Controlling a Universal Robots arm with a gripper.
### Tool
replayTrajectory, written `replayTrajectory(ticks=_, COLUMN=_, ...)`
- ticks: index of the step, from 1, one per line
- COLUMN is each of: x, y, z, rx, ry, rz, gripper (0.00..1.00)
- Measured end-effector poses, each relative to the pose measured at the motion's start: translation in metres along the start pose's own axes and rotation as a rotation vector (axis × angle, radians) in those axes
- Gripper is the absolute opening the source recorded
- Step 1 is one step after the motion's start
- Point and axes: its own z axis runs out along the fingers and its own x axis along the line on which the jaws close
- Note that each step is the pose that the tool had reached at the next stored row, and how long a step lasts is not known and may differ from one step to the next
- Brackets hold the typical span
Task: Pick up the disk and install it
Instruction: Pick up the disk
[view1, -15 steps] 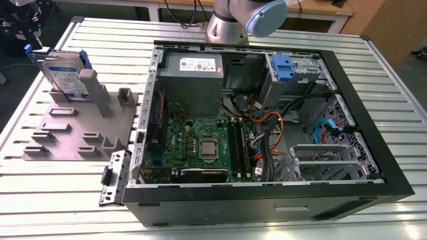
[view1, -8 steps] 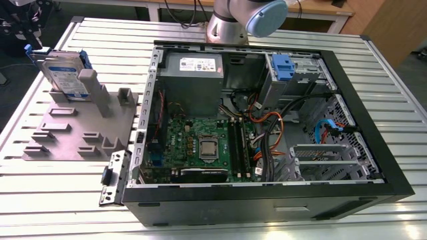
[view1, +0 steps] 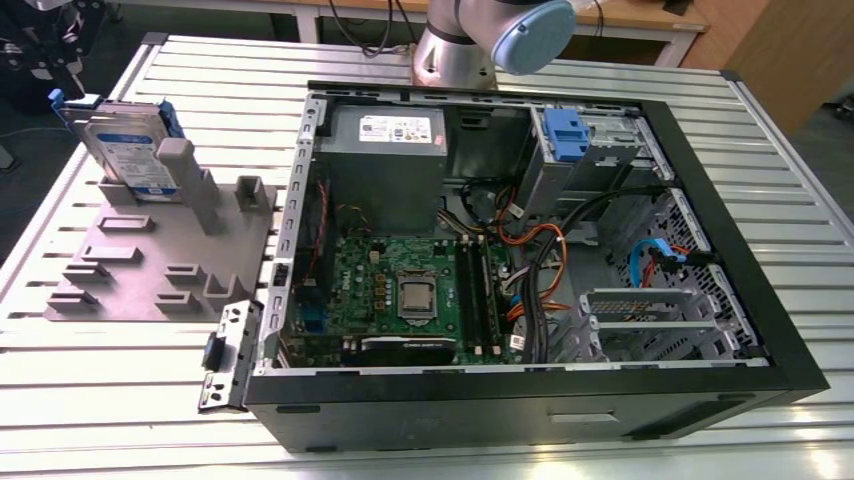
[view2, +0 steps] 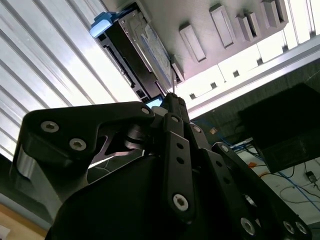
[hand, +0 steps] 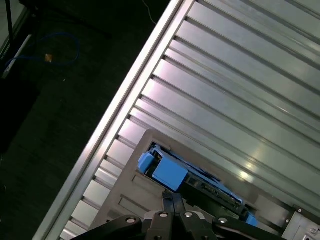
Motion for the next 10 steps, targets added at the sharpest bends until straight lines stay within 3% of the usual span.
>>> replayTrajectory(ticks=4, x=0.0, y=0.0001, z=0.0001, rx=-0.0001, ry=0.0014, rz=-0.035, gripper=0.11)
replayTrajectory(ticks=10, x=0.0, y=0.0001, z=0.0, rx=-0.0003, ry=0.0052, rz=-0.119, gripper=0.11)
